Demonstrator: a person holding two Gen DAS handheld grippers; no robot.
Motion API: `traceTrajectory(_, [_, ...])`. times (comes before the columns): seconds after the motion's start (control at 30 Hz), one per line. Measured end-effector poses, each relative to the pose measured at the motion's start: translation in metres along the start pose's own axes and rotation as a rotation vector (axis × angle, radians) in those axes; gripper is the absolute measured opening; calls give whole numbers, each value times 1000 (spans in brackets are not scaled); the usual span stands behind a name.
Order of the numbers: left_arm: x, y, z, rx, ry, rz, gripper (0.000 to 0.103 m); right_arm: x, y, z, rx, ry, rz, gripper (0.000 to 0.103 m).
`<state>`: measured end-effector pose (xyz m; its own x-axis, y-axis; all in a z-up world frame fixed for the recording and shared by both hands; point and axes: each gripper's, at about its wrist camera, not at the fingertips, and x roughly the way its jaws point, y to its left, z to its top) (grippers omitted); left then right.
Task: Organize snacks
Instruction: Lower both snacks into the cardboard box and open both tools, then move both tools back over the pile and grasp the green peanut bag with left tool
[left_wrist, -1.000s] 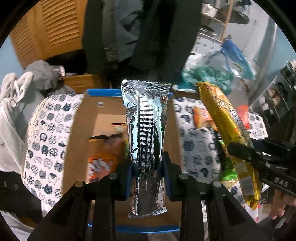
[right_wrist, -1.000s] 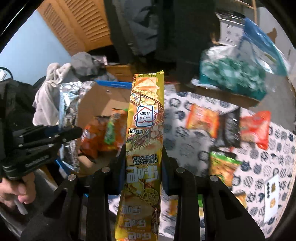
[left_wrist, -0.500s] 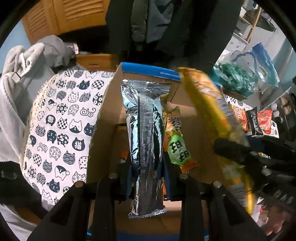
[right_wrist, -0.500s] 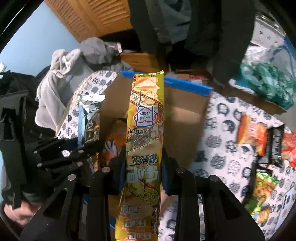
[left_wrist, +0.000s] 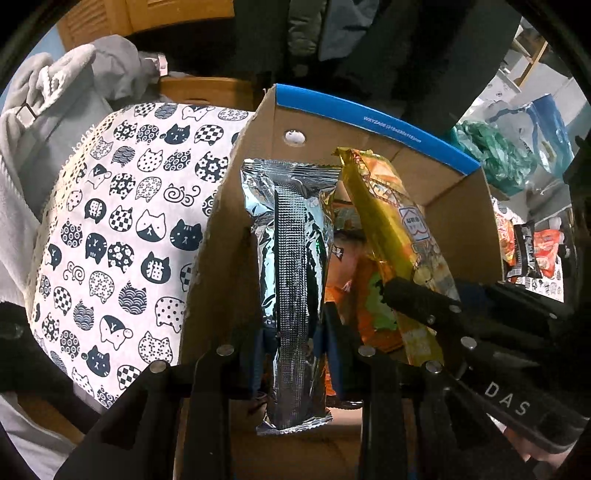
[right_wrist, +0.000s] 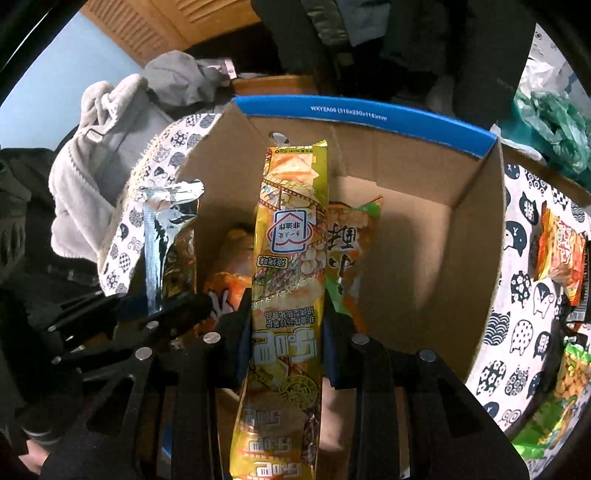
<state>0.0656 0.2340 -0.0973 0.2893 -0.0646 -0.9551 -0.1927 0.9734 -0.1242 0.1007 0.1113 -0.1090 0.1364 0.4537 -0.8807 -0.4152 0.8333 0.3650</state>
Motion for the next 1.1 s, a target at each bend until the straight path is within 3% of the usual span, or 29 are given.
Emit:
traceTrajectory(0.2, [1, 5, 2, -17, -4, 28, 29, 7, 1, 1, -1, 22, 25, 31])
traceTrajectory(0.3, [0, 7, 2, -29, -1, 29, 31, 8, 3, 2, -10, 29, 26, 36])
traceTrajectory(0.37, [-2, 10, 2, -39, -4, 25, 35, 5, 2, 3, -5, 19, 32, 37])
traceTrajectory(0.43, [-6, 12, 1, -55, -12, 32, 45, 0, 3, 4, -2, 2, 33, 39])
traceTrajectory(0.5, [-12, 14, 0, -74, -29, 24, 54, -8, 2, 5, -7, -18, 22, 51])
traceTrajectory(0.6, [-22, 13, -3, -83, -59, 1, 66, -24, 1, 4, -22, -53, 8, 60])
traceTrajectory(0.83, [-36, -10, -11, -32, -99, -11, 76, -65, -7, -3, -66, -128, -71, 73])
traceTrajectory(1.1, [-49, -48, -21, 61, -124, -42, 81, -115, -39, -27, -66, -153, -119, 74])
